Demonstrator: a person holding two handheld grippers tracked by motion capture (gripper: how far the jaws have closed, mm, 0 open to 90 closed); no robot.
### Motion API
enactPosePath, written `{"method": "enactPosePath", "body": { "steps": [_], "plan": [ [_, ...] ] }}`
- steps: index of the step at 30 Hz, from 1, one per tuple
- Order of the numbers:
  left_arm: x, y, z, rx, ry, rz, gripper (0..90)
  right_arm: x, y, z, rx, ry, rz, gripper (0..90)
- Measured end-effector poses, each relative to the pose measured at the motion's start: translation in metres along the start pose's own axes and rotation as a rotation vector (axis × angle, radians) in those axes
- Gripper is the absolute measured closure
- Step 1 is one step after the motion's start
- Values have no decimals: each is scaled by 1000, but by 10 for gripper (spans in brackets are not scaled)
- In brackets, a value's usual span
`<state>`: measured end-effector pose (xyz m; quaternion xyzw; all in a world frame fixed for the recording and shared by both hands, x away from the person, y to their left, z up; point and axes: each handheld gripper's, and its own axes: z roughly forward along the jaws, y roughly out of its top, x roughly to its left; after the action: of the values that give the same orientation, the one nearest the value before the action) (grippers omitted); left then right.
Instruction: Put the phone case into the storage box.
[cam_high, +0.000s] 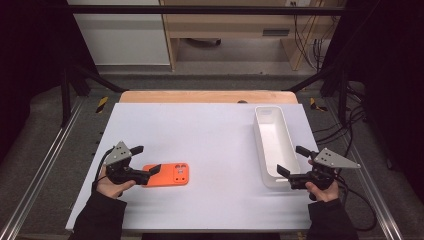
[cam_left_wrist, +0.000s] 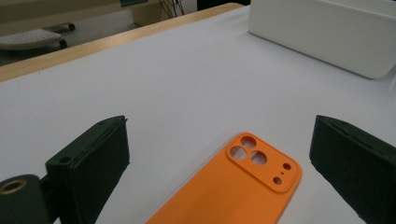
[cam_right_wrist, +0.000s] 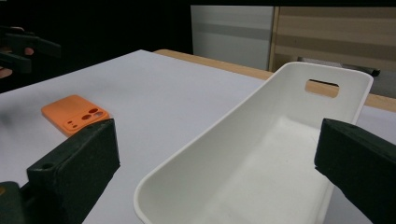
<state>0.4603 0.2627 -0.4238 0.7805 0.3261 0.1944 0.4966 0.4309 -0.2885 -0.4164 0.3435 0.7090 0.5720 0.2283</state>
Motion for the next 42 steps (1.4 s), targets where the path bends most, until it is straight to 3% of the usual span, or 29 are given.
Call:
{"method": "enactPosePath", "body": {
  "steps": [13, 26, 36, 42],
  "plan": [
    [7, -7, 12, 84, 76, -32, 176, 0, 0, 0, -2, -1, -1, 4],
    [14, -12, 16, 146, 185, -62, 470, 0, 0, 0, 4, -1, 2, 5],
    [18, -15, 21, 193, 220, -78, 669, 0, 0, 0, 5, 0, -2, 4],
    [22, -19, 26, 242, 227, -87, 741, 0, 0, 1, 8, 1, 0, 4]
  ]
}}
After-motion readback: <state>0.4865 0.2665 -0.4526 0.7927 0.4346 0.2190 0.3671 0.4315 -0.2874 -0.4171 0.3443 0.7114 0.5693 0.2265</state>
